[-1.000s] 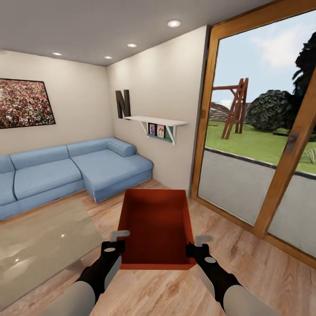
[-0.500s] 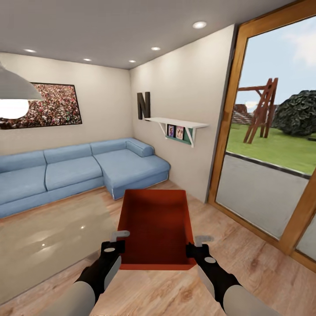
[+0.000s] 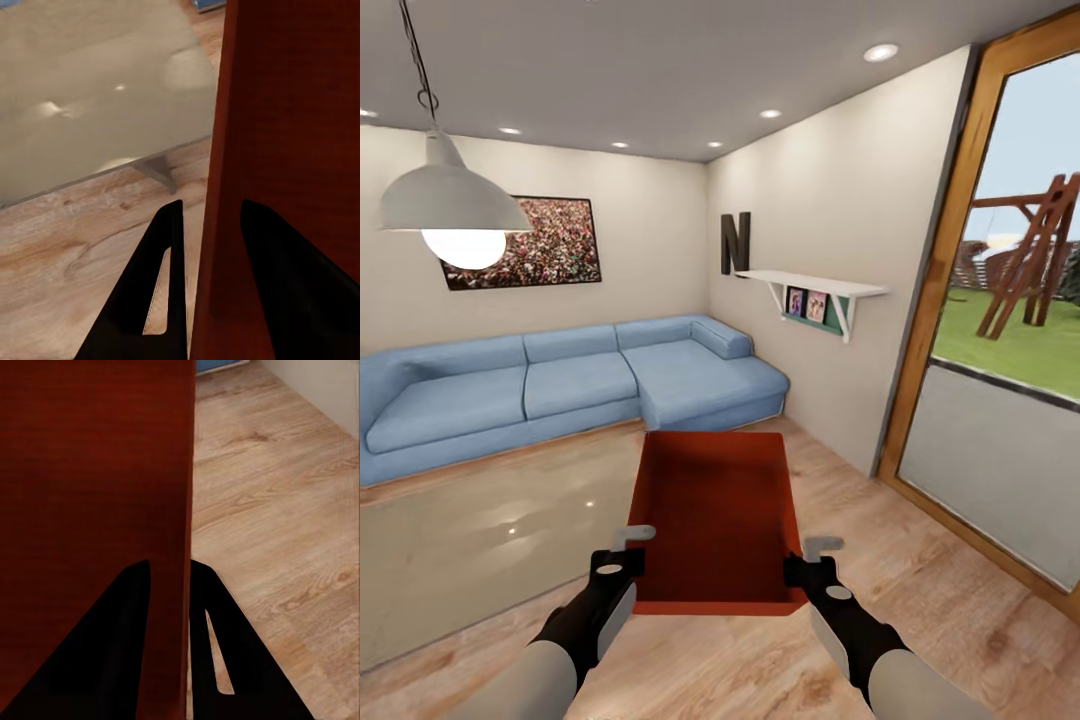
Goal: Move the two storage containers from the living room to the garage. In the garage, place one container on the floor and stack the other container on top of it (either order is fine).
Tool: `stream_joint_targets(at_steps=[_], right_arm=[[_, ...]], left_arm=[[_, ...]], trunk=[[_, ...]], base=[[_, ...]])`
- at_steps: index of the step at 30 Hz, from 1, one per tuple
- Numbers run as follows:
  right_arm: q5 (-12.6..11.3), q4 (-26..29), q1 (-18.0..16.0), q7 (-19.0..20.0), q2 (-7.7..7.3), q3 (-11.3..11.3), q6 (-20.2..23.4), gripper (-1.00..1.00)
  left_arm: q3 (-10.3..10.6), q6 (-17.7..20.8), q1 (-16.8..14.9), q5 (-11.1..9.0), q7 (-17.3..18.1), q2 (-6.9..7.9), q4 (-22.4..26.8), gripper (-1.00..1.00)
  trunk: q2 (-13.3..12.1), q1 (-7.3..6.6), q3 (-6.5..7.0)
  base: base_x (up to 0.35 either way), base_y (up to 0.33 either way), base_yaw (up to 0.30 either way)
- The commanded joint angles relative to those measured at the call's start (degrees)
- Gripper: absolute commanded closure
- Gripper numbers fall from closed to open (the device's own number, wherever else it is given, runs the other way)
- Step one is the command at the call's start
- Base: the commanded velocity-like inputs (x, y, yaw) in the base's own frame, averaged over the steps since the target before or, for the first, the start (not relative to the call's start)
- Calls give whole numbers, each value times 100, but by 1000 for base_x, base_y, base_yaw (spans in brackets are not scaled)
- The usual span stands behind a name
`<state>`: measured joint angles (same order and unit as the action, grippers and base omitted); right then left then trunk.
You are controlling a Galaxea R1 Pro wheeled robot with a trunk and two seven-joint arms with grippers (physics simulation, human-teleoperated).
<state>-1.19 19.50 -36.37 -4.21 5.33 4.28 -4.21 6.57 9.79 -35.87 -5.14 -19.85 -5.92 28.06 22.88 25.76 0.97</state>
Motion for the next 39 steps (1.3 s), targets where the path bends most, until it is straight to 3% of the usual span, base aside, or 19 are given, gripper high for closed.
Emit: stream_joint_targets(at_steps=[1,39], right_arm=[[-4,-7,-2,-53,-14,-68,-18,100],[-4,-1,-2,-53,-14,-68,-27,100]], left_arm=[[-24,41,-2,40,-72,12,19,100],[-33,41,-3,40,-72,12,24,100]], trunk=[[4,2,1],[4,2,108]], base=[[0,0,299],[0,0,299]])
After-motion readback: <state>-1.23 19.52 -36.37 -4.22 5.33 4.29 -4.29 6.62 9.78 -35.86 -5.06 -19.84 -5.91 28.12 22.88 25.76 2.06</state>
